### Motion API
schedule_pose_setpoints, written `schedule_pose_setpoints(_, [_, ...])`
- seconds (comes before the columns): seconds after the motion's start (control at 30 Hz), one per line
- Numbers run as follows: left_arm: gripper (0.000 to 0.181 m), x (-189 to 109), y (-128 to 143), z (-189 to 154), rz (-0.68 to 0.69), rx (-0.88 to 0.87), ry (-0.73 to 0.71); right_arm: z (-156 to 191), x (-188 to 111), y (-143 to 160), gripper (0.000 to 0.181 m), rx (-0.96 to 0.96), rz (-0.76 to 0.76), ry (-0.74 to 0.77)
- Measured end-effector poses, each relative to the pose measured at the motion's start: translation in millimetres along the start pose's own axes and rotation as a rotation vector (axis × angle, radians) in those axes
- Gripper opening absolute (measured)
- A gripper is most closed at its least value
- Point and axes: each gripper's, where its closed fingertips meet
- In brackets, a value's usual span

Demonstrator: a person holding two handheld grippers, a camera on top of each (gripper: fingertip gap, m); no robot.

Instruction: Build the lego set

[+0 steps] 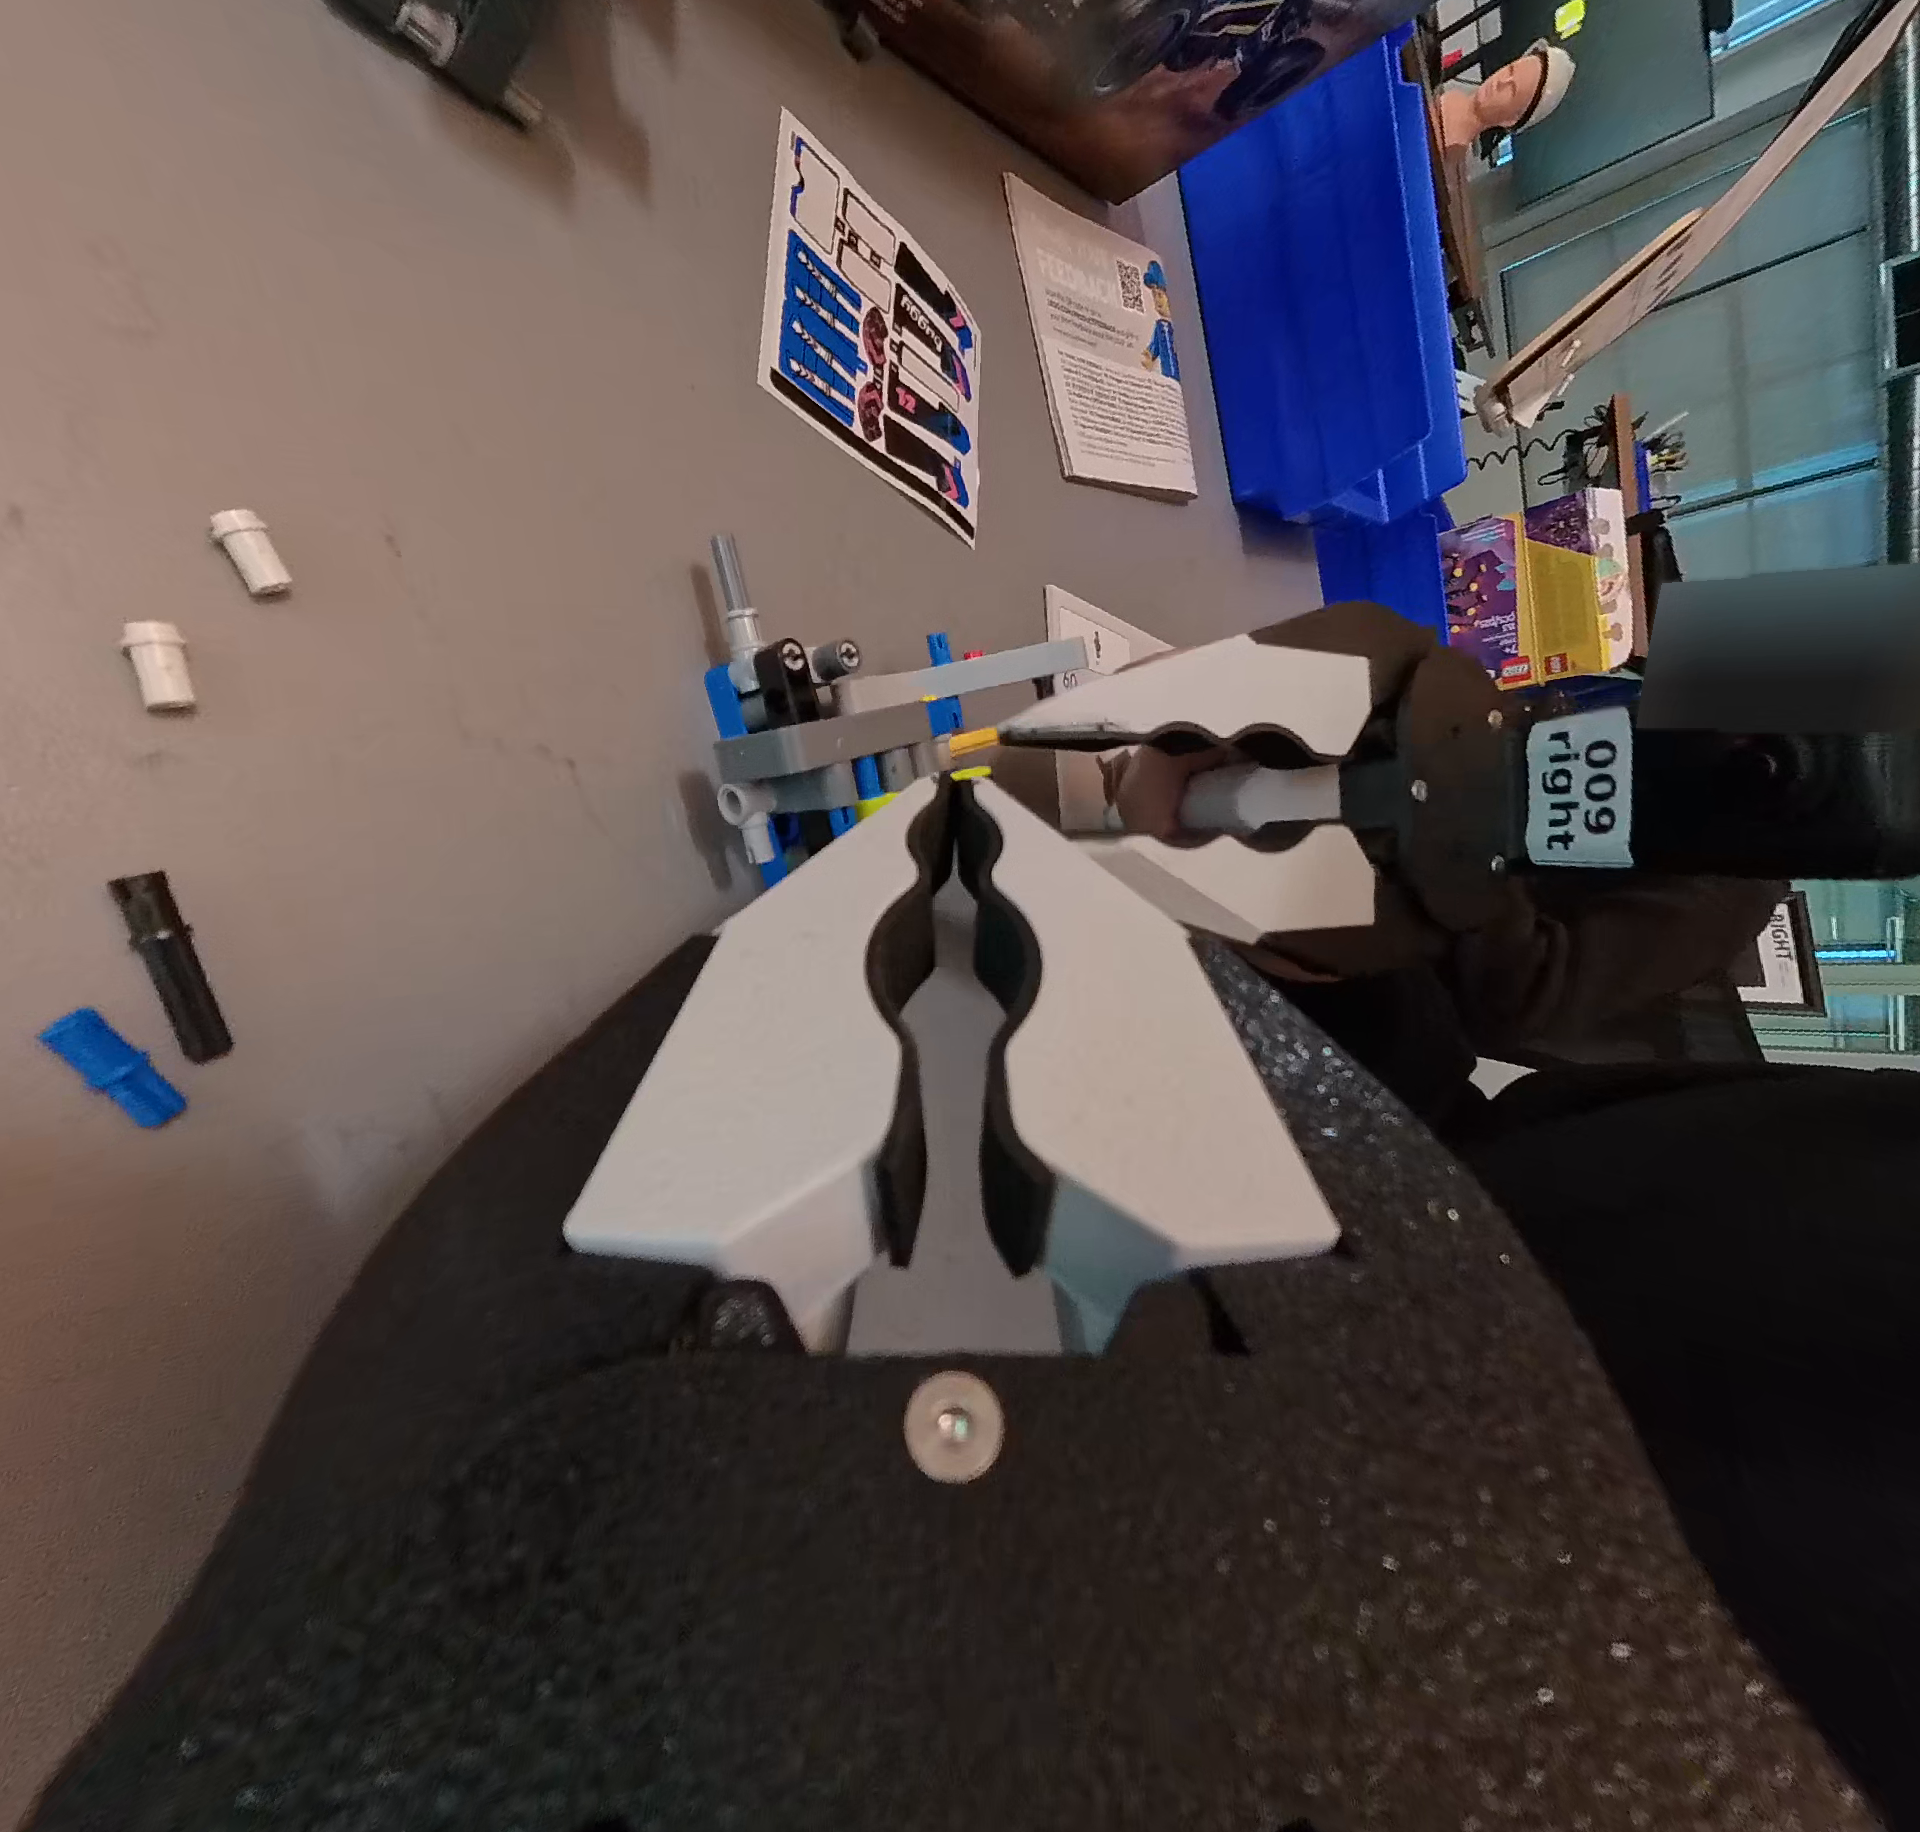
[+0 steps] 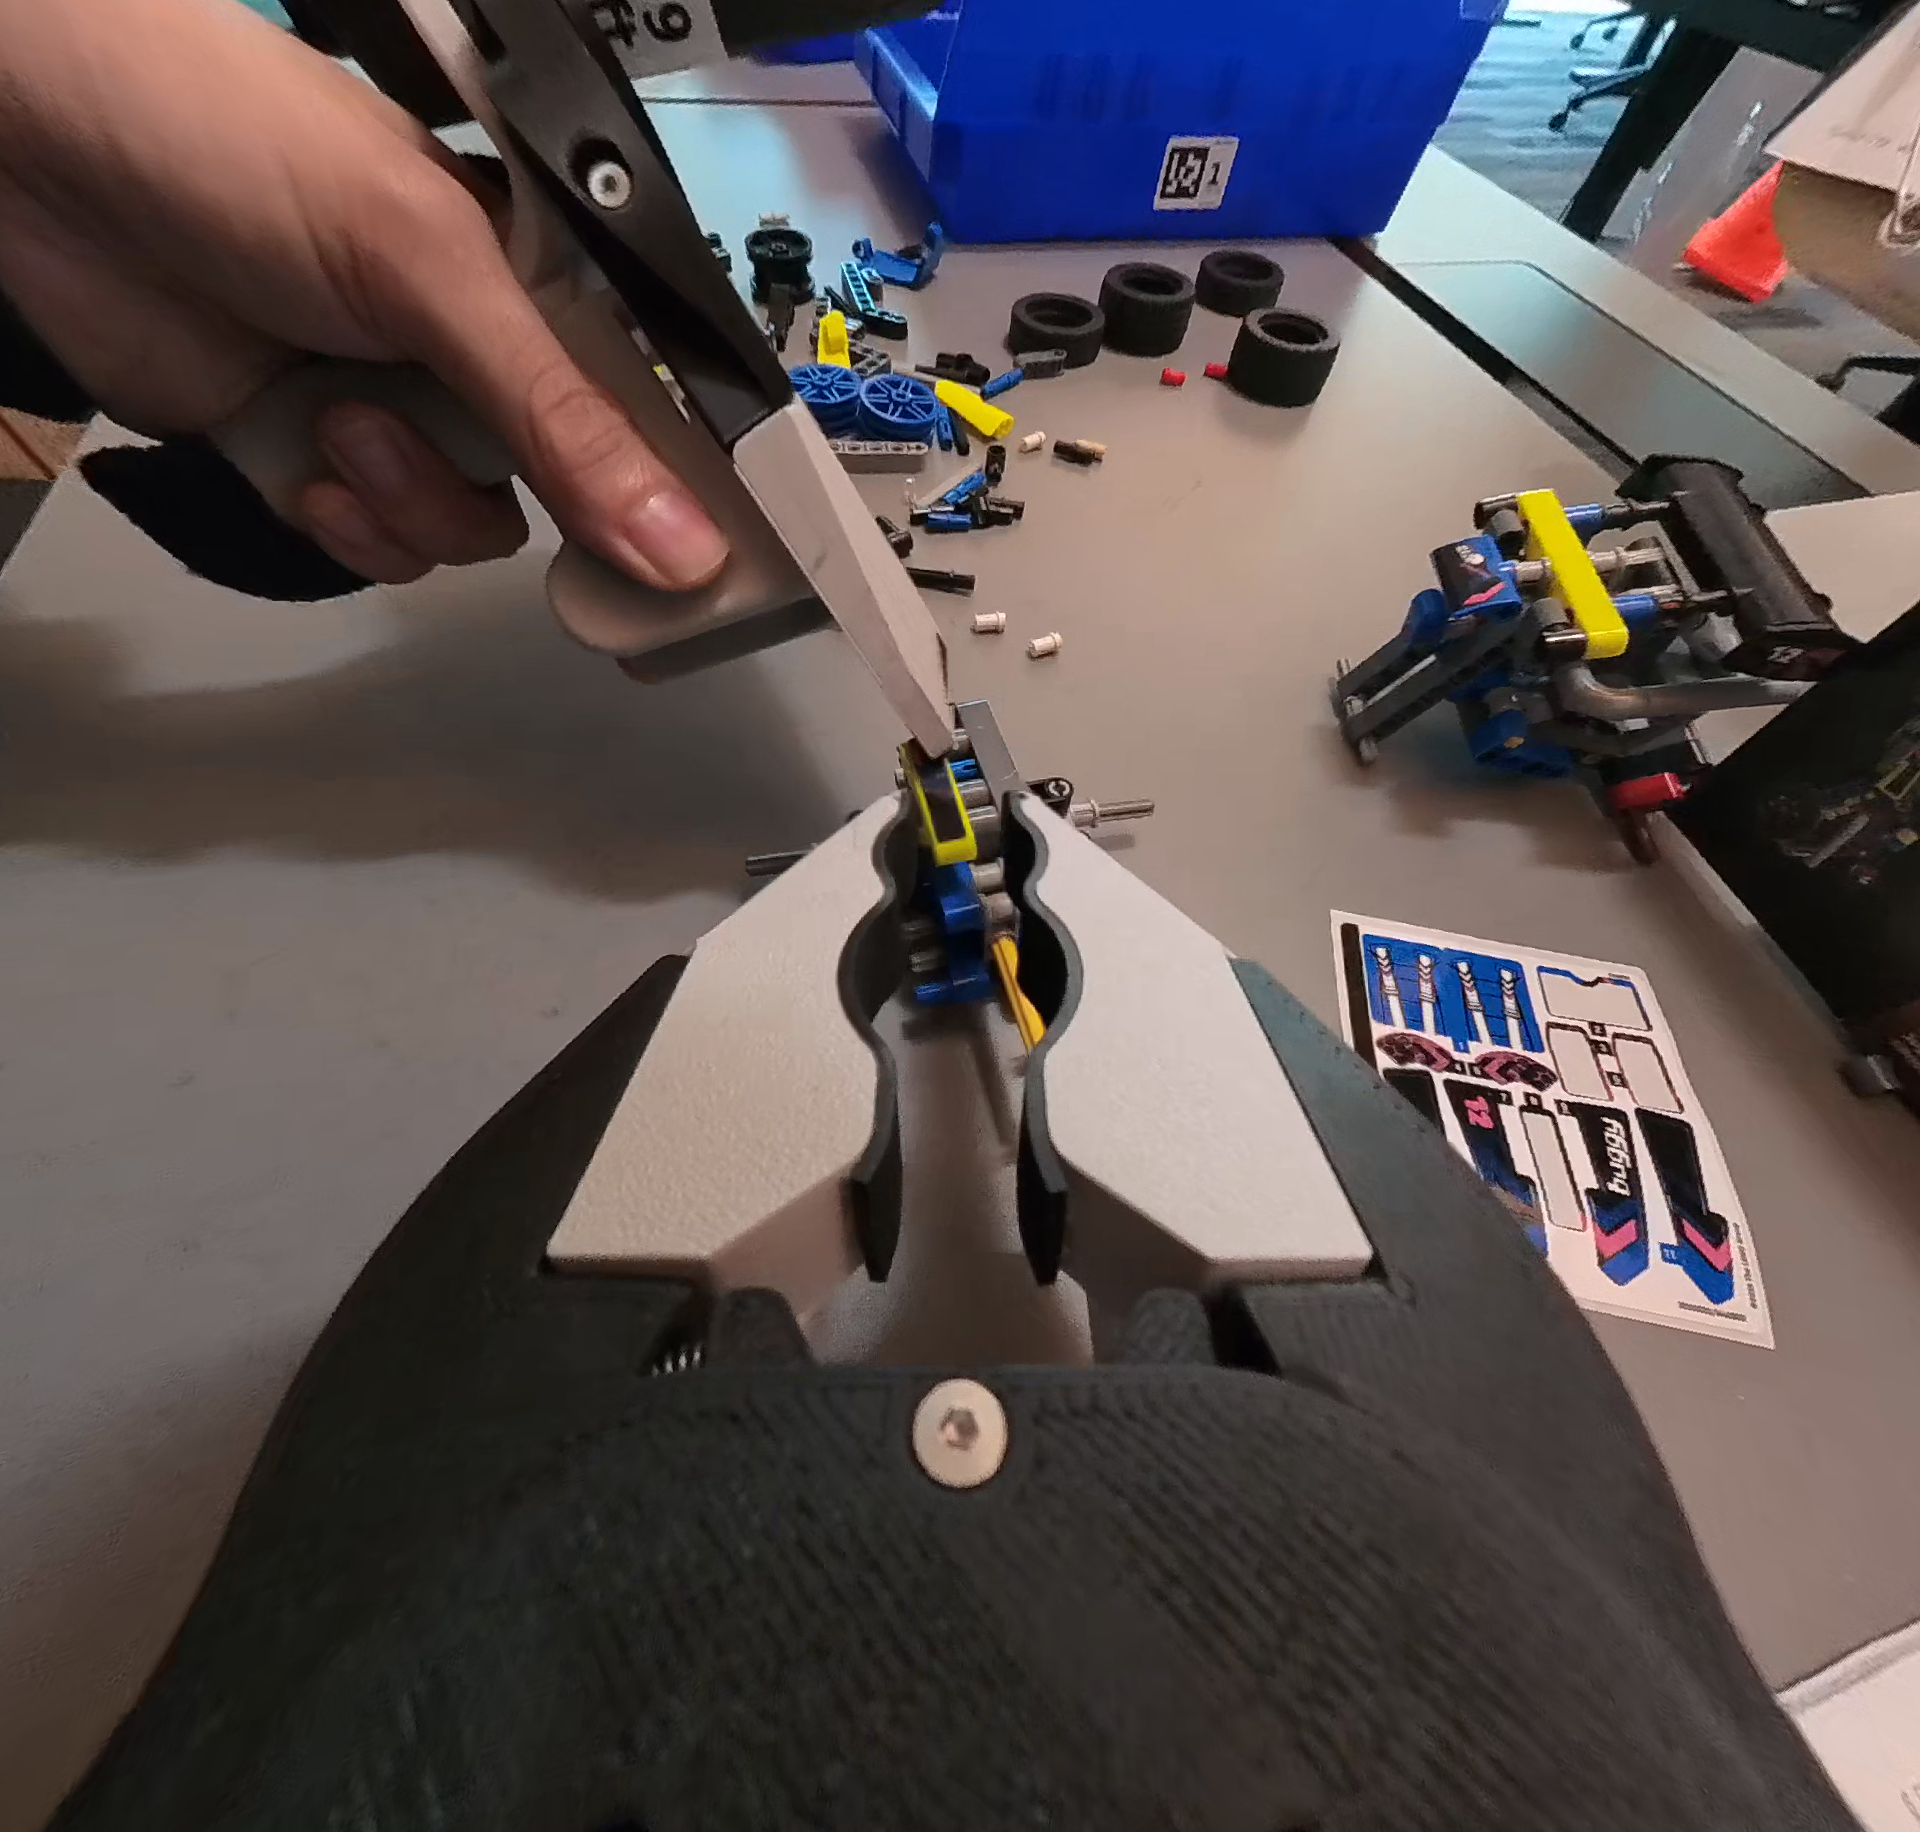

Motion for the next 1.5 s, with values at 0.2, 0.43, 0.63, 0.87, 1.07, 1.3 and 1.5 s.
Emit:
schedule_pose_setpoints(0.2, [0.000, 0, 0, 0, -0.007, 0.001, -0.007, 4, 0, -1, 0.016, -0.063, -0.001, 0.010])
schedule_pose_setpoints(0.43, [0.000, 0, 0, 0, -0.028, -0.003, -0.006, -10, -4, 0, 0.010, 0.034, -0.012, 0.062])
schedule_pose_setpoints(0.63, [0.000, 0, 0, 0, -0.036, -0.005, -0.007, -11, -1, 6, 0.010, 0.092, 0.030, 0.051])
schedule_pose_setpoints(0.87, [0.000, -1, 1, 0, -0.045, -0.004, -0.011, -13, -1, 7, 0.008, 0.108, 0.034, 0.058])
schedule_pose_setpoints(1.07, [0.000, -1, 1, 0, -0.050, -0.004, -0.012, -12, -3, 3, 0.011, 0.182, 0.002, 0.028])
schedule_pose_setpoints(1.3, [0.000, 0, 1, 0, -0.057, 0.002, -0.016, -10, 2, 4, 0.018, 0.234, 0.009, 0.000])
schedule_pose_setpoints(1.5, [0.000, 0, 1, 0, -0.066, 0.000, -0.013, -10, 5, 5, 0.022, 0.263, 0.022, -0.006])
Point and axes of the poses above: each gripper's, where its closed fingertips meet, x out along the fingers, y out of its underside, z = x × y across the jaws, and after that the axes turned 6 degrees about -x, right-handed
